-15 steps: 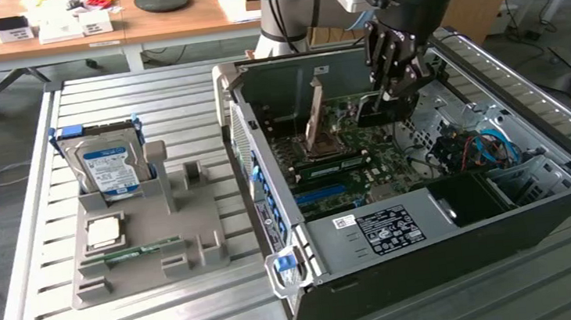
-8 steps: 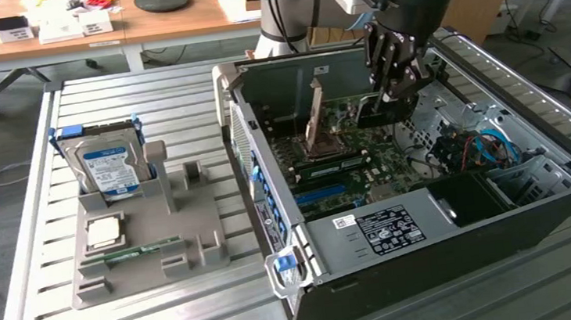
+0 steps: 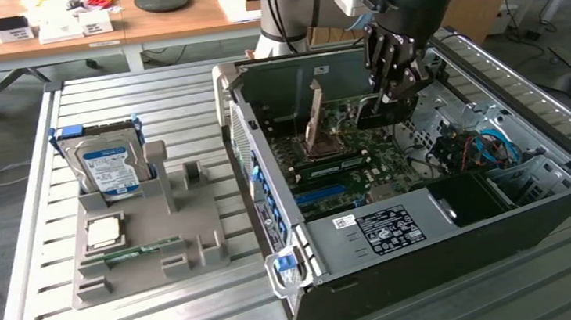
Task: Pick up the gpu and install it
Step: 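Insert the gpu into the slot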
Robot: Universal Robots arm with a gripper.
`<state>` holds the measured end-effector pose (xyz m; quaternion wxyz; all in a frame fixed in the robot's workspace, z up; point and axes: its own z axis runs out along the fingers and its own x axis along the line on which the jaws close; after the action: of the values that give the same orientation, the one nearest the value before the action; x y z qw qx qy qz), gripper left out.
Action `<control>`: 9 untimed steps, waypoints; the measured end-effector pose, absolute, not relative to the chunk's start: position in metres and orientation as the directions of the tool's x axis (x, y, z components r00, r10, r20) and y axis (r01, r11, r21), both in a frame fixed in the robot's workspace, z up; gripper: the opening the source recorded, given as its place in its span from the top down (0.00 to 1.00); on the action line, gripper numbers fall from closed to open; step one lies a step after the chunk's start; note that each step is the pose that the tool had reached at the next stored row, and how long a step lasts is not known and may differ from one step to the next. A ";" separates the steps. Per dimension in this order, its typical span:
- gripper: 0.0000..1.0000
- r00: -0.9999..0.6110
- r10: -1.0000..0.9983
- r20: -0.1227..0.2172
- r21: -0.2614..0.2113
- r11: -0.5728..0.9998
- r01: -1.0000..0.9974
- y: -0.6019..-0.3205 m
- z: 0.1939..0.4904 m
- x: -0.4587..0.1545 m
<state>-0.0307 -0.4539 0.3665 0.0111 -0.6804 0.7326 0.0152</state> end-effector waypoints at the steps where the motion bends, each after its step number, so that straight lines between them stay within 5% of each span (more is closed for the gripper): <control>1: 0.73 -0.074 -0.997 -0.037 0.007 0.074 -0.997 -0.454 0.366 -0.031; 9: 0.73 -0.074 -0.997 -0.037 0.007 0.074 -0.997 -0.454 0.363 -0.031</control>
<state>-0.0307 -0.4539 0.3627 0.0112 -0.6804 0.7326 0.0152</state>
